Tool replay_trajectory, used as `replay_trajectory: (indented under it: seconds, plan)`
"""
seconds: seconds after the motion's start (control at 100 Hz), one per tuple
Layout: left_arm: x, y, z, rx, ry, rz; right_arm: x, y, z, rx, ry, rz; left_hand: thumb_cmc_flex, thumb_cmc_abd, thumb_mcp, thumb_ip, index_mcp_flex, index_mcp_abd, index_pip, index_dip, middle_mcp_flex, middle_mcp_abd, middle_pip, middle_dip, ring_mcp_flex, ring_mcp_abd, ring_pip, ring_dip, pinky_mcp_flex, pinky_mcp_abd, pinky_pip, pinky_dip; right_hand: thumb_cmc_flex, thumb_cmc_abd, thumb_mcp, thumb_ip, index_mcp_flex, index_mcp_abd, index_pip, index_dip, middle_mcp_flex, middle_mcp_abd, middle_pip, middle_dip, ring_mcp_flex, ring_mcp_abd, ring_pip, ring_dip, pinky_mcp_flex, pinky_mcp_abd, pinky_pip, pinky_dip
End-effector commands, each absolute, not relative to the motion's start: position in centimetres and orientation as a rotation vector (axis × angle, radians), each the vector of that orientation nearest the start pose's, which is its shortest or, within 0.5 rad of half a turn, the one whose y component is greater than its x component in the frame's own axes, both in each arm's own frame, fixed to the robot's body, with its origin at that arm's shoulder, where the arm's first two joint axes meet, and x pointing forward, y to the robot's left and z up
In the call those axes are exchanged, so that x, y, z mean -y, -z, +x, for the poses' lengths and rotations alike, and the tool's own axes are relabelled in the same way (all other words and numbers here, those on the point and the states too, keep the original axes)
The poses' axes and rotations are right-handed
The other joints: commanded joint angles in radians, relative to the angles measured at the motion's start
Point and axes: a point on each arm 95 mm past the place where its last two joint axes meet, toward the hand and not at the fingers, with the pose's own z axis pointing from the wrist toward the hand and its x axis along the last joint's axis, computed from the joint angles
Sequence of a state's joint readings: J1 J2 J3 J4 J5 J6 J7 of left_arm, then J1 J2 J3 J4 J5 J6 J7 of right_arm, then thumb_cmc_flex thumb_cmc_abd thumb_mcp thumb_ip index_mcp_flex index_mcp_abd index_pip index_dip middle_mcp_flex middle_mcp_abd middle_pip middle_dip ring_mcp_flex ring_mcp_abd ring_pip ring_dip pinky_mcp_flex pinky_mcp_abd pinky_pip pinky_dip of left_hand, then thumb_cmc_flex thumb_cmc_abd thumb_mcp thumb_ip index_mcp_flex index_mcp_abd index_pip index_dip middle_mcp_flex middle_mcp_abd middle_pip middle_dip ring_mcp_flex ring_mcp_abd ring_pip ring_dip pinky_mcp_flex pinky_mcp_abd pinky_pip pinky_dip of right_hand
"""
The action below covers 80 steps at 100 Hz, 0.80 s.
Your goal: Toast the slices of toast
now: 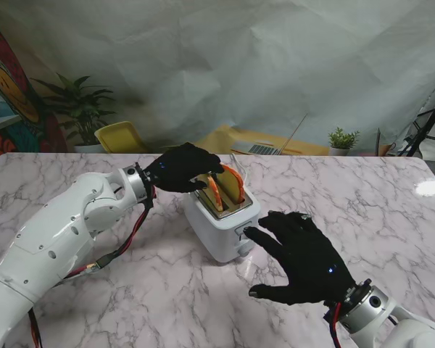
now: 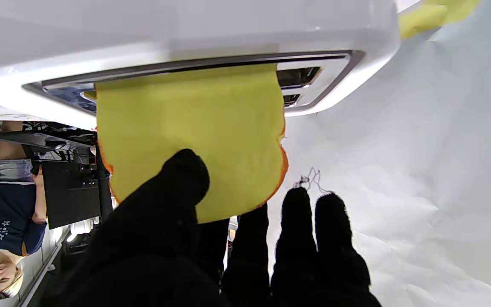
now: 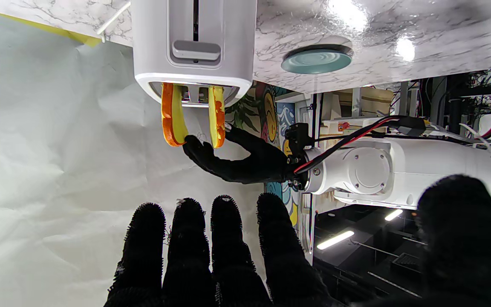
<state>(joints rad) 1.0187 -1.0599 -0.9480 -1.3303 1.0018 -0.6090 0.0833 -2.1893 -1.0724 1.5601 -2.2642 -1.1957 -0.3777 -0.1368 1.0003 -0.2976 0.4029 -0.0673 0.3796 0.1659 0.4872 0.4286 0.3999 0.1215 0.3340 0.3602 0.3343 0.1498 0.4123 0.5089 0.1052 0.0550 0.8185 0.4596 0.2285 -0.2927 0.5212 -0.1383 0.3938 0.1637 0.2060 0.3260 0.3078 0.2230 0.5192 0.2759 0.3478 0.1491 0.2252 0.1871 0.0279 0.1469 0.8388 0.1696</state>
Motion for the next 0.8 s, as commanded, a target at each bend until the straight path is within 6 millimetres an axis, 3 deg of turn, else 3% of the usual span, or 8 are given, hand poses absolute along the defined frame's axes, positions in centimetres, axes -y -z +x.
replay_trajectory:
  seconds: [0.0, 0.15, 0.25, 0.37, 0.46, 0.6, 0.69, 0.79]
  plan:
    - [5.6, 22.2, 49.2, -1.883, 1.826, -0.44, -1.5, 21.9, 24.1, -1.575, -1.774, 0.719, -0.018, 0.019, 0.002, -0.004, -0.051, 0.041, -0.053, -0.025, -0.073, 0.029, -0.027, -0.018, -0.073, 0.023, -0.016, -0.017, -0.042, 0.007, -0.034, -0.021, -0.019, 0.025, -0.006, 0.023, 0.005, 0.035, -0.026, 0.013, -0.025, 0.016, -0.023, -0.01, -0.031, -0.003, -0.042, -0.021, -0.018, -0.027, -0.022, -0.014]
    - [5.2, 21.6, 48.8, -1.863, 1.816, -0.418, -1.6, 21.9, 24.2, -1.575, -1.772, 0.72, -0.087, 0.058, -0.074, -0.003, -0.115, 0.079, -0.18, -0.06, -0.21, 0.057, -0.061, -0.035, -0.207, 0.037, -0.016, -0.038, -0.107, 0.007, -0.072, -0.041, -0.019, 0.026, -0.005, 0.023, 0.005, 0.035, -0.028, 0.013, -0.027, 0.016, -0.023, -0.01, -0.03, -0.003, -0.042, -0.021, -0.017, -0.026, -0.022, -0.014]
    - [4.7, 21.0, 48.3, -1.842, 1.813, -0.408, -1.6, 22.0, 24.2, -1.572, -1.775, 0.723, -0.133, 0.095, -0.138, 0.0, -0.154, 0.096, -0.254, -0.069, -0.242, 0.072, -0.169, -0.077, -0.242, 0.036, -0.051, -0.071, -0.136, -0.003, -0.105, -0.058, -0.018, 0.025, -0.005, 0.023, 0.006, 0.035, -0.028, 0.013, -0.026, 0.017, -0.024, -0.01, -0.03, -0.002, -0.041, -0.021, -0.017, -0.026, -0.022, -0.014]
    - [3.4, 20.4, 47.5, -1.853, 1.768, -0.407, -1.7, 22.0, 24.3, -1.571, -1.778, 0.723, -0.114, 0.185, -0.35, 0.022, -0.206, 0.119, -0.367, -0.064, -0.281, 0.088, -0.268, -0.049, -0.252, 0.037, -0.14, -0.097, -0.15, -0.01, -0.17, -0.093, -0.018, 0.026, -0.005, 0.023, 0.005, 0.035, -0.029, 0.013, -0.025, 0.016, -0.023, -0.01, -0.03, -0.003, -0.041, -0.021, -0.017, -0.026, -0.022, -0.014]
    - [2.0, 20.5, 46.8, -1.847, 1.747, -0.431, -1.8, 22.1, 24.3, -1.569, -1.783, 0.723, -0.11, 0.218, -0.391, 0.026, -0.223, 0.12, -0.412, -0.076, -0.293, 0.088, -0.292, -0.033, -0.255, 0.035, -0.169, -0.104, -0.143, -0.015, -0.214, -0.118, -0.018, 0.027, -0.004, 0.023, 0.006, 0.035, -0.029, 0.014, -0.025, 0.017, -0.023, -0.01, -0.03, -0.003, -0.041, -0.021, -0.016, -0.026, -0.021, -0.014]
    - [-0.1, 21.5, 45.5, -1.82, 1.734, -0.458, -1.9, 22.2, 24.4, -1.565, -1.787, 0.727, -0.075, 0.249, -0.394, 0.03, -0.227, 0.044, -0.425, -0.079, -0.284, 0.015, -0.287, -0.021, -0.246, -0.008, -0.167, -0.109, -0.139, -0.051, -0.231, -0.132, -0.017, 0.028, -0.004, 0.023, 0.007, 0.035, -0.029, 0.014, -0.023, 0.017, -0.023, -0.01, -0.028, -0.003, -0.041, -0.021, -0.015, -0.026, -0.021, -0.014]
    - [-1.3, 22.4, 44.6, -1.834, 1.71, -0.453, -2.0, 22.3, 24.4, -1.563, -1.79, 0.737, -0.107, 0.286, -0.427, 0.027, -0.237, 0.055, -0.427, -0.082, -0.287, 0.0, -0.295, -0.03, -0.246, -0.027, -0.195, -0.164, -0.132, -0.075, -0.29, -0.178, -0.017, 0.029, -0.004, 0.022, 0.007, 0.036, -0.03, 0.014, -0.024, 0.016, -0.023, -0.01, -0.028, -0.003, -0.041, -0.021, -0.016, -0.027, -0.021, -0.014]
    - [-2.1, 23.6, 44.0, -1.849, 1.698, -0.489, -2.2, 22.4, 24.5, -1.56, -1.793, 0.742, -0.176, 0.32, -0.431, 0.025, -0.247, 0.1, -0.49, -0.113, -0.296, 0.03, -0.335, -0.088, -0.26, -0.024, -0.259, -0.222, -0.125, -0.09, -0.393, -0.233, -0.017, 0.033, -0.004, 0.022, 0.006, 0.035, -0.03, 0.014, -0.024, 0.017, -0.023, -0.01, -0.028, -0.003, -0.041, -0.021, -0.016, -0.027, -0.021, -0.014]
